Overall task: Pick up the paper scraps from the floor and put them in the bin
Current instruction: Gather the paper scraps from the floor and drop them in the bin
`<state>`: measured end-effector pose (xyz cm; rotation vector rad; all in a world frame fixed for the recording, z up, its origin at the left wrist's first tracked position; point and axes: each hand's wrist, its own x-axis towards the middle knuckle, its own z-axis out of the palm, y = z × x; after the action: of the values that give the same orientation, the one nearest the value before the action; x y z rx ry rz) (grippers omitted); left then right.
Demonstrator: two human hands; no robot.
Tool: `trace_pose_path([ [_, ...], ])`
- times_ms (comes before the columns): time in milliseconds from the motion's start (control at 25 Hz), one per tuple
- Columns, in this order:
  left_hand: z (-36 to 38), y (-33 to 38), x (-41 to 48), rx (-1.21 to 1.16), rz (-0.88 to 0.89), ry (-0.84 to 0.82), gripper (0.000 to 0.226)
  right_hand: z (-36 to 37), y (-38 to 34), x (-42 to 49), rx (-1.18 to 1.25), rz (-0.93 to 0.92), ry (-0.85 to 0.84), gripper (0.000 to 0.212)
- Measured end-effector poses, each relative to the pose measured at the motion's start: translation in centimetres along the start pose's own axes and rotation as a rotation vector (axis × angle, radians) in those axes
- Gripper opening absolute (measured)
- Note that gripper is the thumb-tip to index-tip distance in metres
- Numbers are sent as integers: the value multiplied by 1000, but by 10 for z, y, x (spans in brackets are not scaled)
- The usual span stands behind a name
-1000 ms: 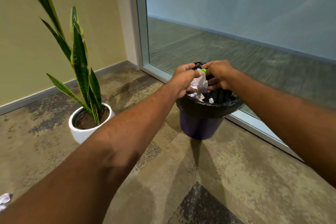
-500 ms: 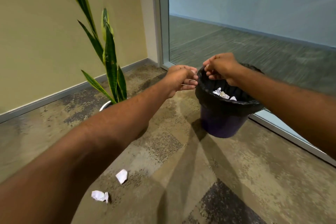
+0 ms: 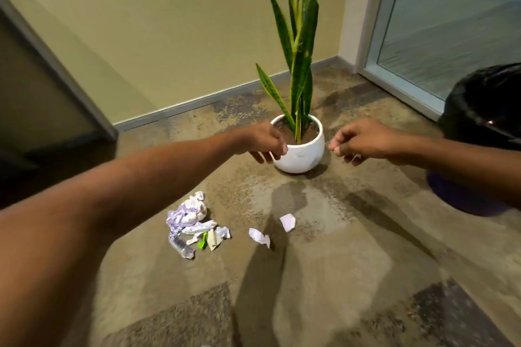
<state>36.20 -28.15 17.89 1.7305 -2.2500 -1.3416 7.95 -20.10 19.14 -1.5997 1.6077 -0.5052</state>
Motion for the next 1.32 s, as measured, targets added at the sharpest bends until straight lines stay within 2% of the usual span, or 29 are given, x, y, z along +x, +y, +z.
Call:
trace_pose_path([
  [200, -14, -102, -27, 281, -130, -70, 23, 109, -3, 22, -98, -4, -228, 14],
  [280, -17, -131, -37, 360, -173, -111, 28, 144, 3, 26, -246, -12, -301, 33],
  [360, -20, -155, -47, 420, -201, -136, 33, 174, 11, 28, -435, -46, -365, 64],
  [480, -23, -180, -65, 470, -226, -154, 28, 209, 22, 28, -551, -20, -406, 105],
  [600, -20, -206, -85, 479, -320, -237, 29, 240, 25, 23, -560, 24, -416, 123],
  [680, -16, -224, -98, 498, -376, -284, 30, 266, 23, 16, -555, -6, -403, 120],
  [800, -19, -251, -113, 479, -398, -295, 21, 306, 12, 12, -592, -62, -339, 98],
  [920, -31, -274, -117, 451, -374, -266, 17, 338, -3, 18, -513, -97, -301, 84],
  [1000, -38, -283, -112, 443, -358, -199, 21, 359, -16, 22, -400, -126, -279, 86],
  [1080, -43, -286, -102, 445, -307, -77, 23, 379, -33, 22, -345, -185, -227, 98],
  [1200, -47, -284, -82, 526, -194, 96, 25, 407, -57, 24, -493, -273, -176, 115],
  [1320, -42, -285, -62, 543, -140, 90, 36, 433, -72, 21, -686, -298, -174, 109],
])
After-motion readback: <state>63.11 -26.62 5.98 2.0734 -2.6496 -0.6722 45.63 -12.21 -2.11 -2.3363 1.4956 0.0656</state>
